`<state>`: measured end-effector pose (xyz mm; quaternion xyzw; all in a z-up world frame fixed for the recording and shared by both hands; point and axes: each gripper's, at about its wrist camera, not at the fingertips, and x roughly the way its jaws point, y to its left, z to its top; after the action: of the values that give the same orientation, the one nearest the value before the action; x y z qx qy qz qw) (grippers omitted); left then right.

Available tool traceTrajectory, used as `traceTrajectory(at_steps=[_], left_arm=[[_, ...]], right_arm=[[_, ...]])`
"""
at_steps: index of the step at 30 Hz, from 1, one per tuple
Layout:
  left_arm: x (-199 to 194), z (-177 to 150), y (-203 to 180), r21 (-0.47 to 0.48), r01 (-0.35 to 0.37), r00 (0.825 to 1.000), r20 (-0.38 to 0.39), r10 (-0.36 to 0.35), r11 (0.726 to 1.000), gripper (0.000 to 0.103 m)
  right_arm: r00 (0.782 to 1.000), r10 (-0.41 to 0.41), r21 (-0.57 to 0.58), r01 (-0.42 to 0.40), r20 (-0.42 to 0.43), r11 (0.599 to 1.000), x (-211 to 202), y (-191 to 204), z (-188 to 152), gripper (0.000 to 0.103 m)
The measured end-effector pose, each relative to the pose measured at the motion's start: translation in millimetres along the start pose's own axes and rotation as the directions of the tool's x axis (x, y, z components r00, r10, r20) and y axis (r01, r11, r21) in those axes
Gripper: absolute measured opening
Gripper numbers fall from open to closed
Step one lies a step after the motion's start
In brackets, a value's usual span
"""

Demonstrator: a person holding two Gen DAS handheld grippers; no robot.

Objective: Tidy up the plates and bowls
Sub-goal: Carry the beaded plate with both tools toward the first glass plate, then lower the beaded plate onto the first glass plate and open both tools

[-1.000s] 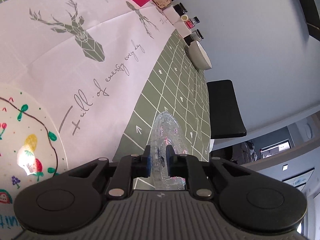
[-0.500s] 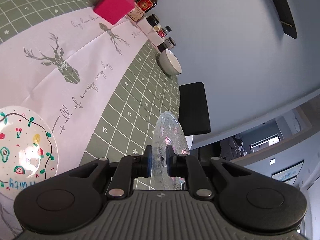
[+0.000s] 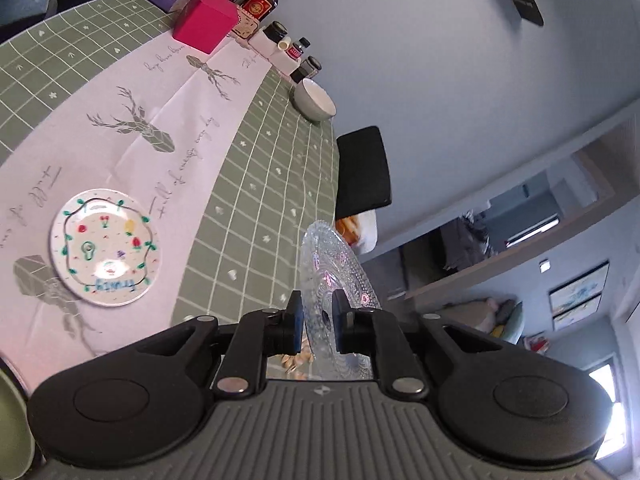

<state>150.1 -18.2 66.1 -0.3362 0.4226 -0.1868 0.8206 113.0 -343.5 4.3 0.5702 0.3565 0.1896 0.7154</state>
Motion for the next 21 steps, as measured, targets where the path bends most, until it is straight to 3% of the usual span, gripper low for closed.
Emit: traceTrajectory(at_steps=[12,17,21], left_arm=[[-29,-79,80,0.105,-0.032,0.988,-0.147,0.047,0.994,0.023],[-29,-101,109,0.114,0.004,0.98,-0.2,0.019,0.993,0.025],[-24,-113,120,0.132,0.0,0.982,-0.187,0.025,0.991,0.033]], right_arm=[[0.999,-0.04,0.078,0.041,-0.005,0.996,-16,-76,-122,0.01],[0.999,-0.029,0.159,0.025,0.018,0.987,-17,-109,-147,0.01],[0.997,-0.071,0.118,0.067,0.031,0.991,-20,-111,-155,0.01]])
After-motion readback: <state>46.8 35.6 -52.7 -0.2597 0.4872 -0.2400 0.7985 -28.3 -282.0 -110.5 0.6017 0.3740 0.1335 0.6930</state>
